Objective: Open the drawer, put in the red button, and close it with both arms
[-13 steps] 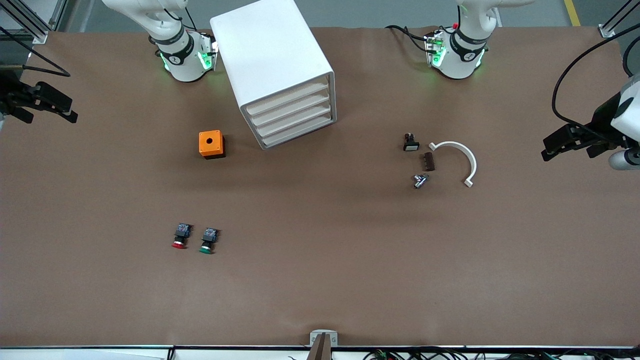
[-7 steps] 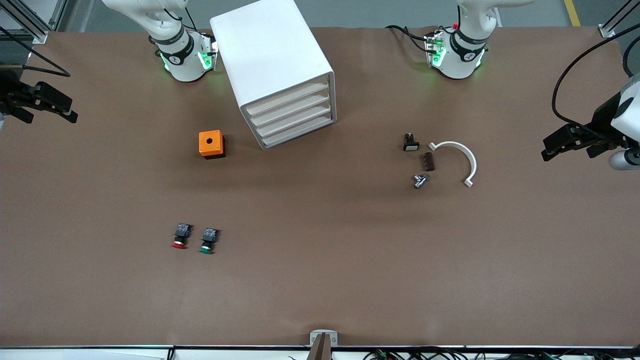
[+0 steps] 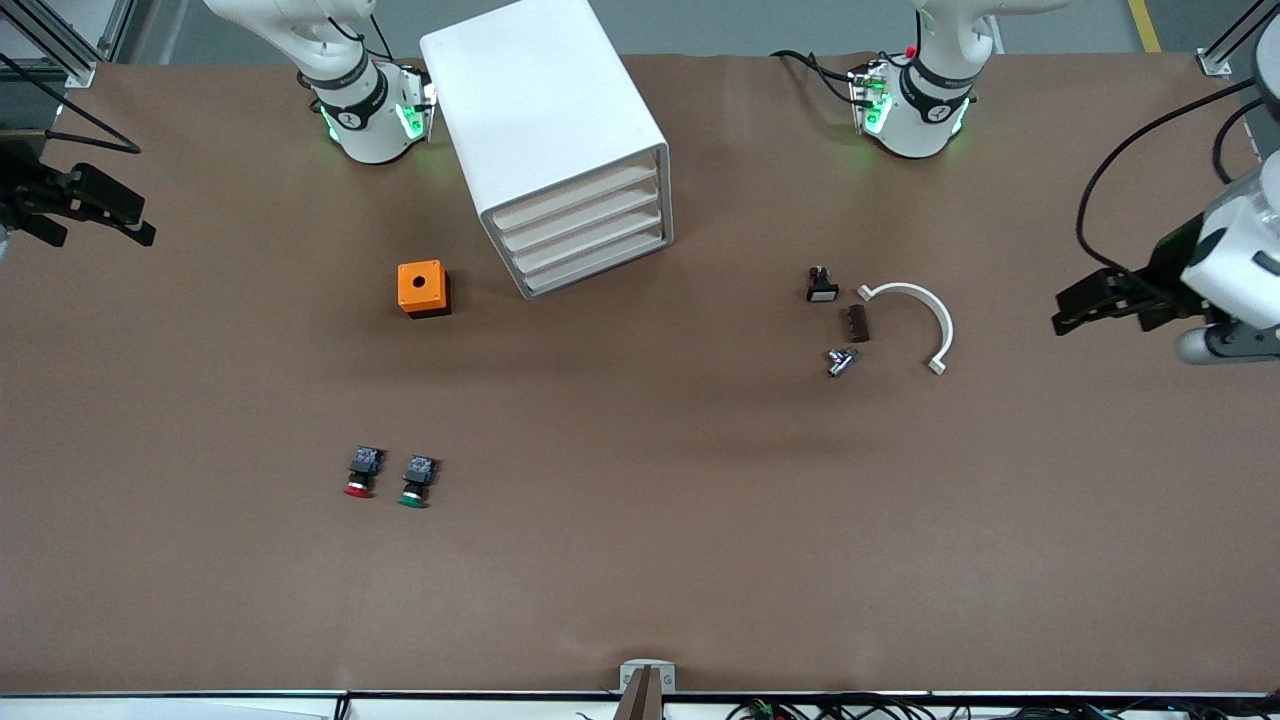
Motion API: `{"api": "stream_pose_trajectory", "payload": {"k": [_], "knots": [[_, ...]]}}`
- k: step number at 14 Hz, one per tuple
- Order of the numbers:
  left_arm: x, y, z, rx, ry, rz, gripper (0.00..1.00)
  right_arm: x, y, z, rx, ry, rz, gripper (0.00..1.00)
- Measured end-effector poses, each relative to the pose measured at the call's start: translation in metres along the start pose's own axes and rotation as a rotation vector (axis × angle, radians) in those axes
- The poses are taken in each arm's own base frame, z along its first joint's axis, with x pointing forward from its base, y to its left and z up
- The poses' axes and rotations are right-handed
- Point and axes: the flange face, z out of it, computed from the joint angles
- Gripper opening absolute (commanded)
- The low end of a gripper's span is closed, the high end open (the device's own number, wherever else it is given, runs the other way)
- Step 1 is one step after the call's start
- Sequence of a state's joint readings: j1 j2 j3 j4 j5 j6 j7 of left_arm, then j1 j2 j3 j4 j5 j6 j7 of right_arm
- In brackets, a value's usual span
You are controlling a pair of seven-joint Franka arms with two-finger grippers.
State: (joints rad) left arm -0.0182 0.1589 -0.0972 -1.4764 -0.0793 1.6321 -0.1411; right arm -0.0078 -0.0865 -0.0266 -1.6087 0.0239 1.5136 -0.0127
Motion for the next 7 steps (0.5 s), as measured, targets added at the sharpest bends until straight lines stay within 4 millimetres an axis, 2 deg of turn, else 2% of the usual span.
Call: {"api": "stream_pose_trajectory", "payload": {"k": [3, 5, 7], "knots": [[0.006, 0.06, 0.055, -0.019, -0.095, -0.017, 1.0, 0.0, 0.0, 0.0, 0.0, -0.001, 0.001, 1.0], [0.003, 0.11, 0.094, 0.0, -0.147, -0.051, 1.0, 0.0, 0.0, 0.001, 0.0, -0.002, 0.001, 1.0], [-0.005, 0.153, 0.125, 0.02, -0.182, -0.091, 1.0, 0.0, 0.001, 0.001, 0.0, -0.003, 0.001, 1.0]]}}
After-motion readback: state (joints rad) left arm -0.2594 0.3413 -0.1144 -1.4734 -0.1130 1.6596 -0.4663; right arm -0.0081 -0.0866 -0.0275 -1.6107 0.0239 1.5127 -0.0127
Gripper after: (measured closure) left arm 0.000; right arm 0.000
